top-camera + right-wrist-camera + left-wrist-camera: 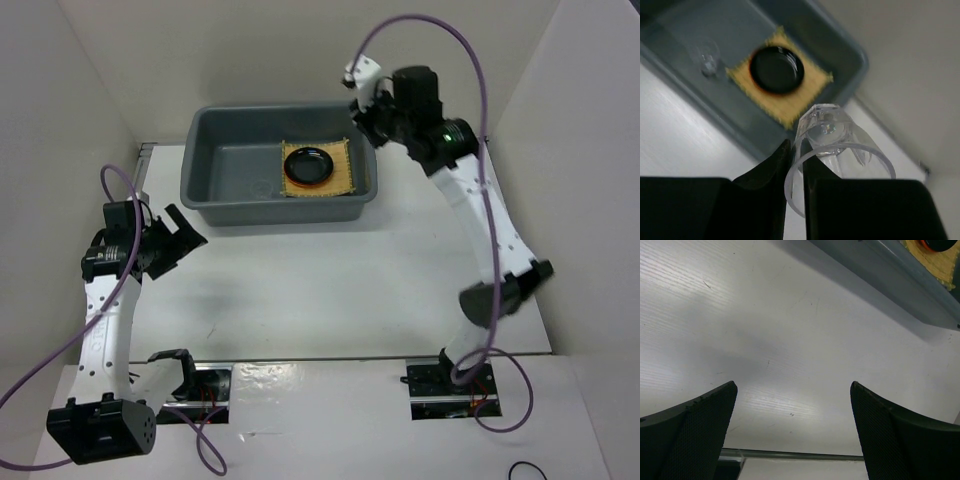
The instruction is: Place the mixed dishes into the plastic bin
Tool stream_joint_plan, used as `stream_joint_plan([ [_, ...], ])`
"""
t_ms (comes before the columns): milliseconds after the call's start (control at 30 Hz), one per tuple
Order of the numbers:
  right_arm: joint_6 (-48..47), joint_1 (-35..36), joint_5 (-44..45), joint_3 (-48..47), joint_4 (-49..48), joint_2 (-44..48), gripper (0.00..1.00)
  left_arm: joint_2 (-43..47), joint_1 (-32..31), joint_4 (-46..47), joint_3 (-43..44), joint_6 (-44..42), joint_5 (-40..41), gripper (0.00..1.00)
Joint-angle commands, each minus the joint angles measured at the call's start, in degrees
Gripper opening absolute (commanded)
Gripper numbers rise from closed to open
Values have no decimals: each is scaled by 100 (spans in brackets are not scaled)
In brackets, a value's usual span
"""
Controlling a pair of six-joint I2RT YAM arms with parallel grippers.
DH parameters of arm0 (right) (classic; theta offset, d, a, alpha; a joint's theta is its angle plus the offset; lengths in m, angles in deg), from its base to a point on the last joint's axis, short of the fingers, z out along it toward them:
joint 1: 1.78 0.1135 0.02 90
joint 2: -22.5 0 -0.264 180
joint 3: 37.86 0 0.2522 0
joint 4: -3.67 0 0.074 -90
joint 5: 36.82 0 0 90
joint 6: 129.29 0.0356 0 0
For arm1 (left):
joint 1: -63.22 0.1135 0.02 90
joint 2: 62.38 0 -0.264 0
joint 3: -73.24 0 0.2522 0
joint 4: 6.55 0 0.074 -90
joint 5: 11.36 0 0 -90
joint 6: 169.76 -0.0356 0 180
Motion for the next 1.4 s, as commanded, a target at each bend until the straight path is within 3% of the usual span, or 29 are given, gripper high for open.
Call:
stream_joint_plan([
  [0,16,266,-554,-1668,618,-2115,0,283,-37,-8,74,-11,16,100],
  [100,252,415,-949,-6116,2181,-4261,0,345,-37,-167,161,-230,156,100],
  [167,26,661,-626,-4424,917,-4052,0,345,-160,-289,257,-345,375,100],
  [200,-132,749,-573,-4060,258,-4050,0,345,-230,-290,336,-415,446,100],
  [233,-299,881,-573,-4430,251,-4476,0,276,-292,-290,337,-416,499,100],
  [300,-300,951,-634,-6033,626,-5477,0,214,-292,-238,337,-529,499,100],
  [400,-371,1049,-485,-5263,-790,-5430,0,13,-344,-167,267,-530,561,100],
  [500,-738,1189,-292,-6398,-883,-6569,0,-251,-345,-10,214,-530,421,100],
  [567,-1098,1269,-177,-6070,-1347,-6572,0,-497,-345,52,161,-582,420,100],
  [700,-1469,1269,-256,-6525,-1419,-7133,0,-884,-345,193,161,-583,420,100],
  [967,-1899,1269,-309,-6368,-1621,-7407,0,-1684,-283,299,214,-864,420,100],
  [1233,-1603,1321,-353,-6508,-1068,-7347,0,-1939,-283,650,468,-1250,149,100],
  [1367,-1163,1321,-432,-6508,-655,-6943,0,-2238,-283,1027,1055,-1776,-457,83],
])
